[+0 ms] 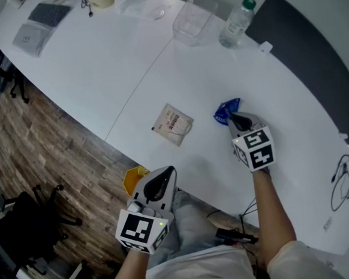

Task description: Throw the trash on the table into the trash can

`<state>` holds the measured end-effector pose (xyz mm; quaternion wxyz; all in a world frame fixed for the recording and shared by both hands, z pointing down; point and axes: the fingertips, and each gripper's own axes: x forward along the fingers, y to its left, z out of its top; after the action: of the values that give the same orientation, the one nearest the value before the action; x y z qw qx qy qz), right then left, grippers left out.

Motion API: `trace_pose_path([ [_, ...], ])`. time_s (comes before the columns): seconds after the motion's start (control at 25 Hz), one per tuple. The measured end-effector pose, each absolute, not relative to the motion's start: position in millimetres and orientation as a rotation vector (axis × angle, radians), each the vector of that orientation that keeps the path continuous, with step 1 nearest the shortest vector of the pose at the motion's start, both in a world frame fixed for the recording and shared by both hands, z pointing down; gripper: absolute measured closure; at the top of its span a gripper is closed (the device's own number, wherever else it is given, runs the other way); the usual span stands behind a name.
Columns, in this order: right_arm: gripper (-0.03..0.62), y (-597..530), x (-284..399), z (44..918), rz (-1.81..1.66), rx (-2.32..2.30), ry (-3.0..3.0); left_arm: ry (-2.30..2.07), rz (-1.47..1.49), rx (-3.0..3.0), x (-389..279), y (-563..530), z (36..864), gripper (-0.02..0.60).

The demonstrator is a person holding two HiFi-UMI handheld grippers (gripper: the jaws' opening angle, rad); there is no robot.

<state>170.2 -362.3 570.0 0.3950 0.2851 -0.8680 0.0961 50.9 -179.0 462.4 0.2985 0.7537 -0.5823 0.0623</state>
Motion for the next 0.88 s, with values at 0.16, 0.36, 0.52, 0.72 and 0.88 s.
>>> trace_pose_path([
  [0.16,0.563,-361,170,567,0.25,0.733,-2.203,-1.564,0.158,2.006,47,-176,456,0.58],
  [0.36,0.562,-352,167,561,0.253,0.728,-2.211,-1.593,0.162,1.998,36,-170,450,0.58],
  [0.52,0.562,-344,166,549,0.248,0.73,-2.219,-1.607,0.161,1.994,31,-163,440,0.58],
  [0.72,0.563,-329,168,525,0.259,0.728,-2.232,-1.636,0.173,1.997,21,-148,424,0.58],
  [0.88,0.562,-313,167,498,0.241,0.725,-2.26,-1.672,0.159,1.996,7,-137,404,0.58],
])
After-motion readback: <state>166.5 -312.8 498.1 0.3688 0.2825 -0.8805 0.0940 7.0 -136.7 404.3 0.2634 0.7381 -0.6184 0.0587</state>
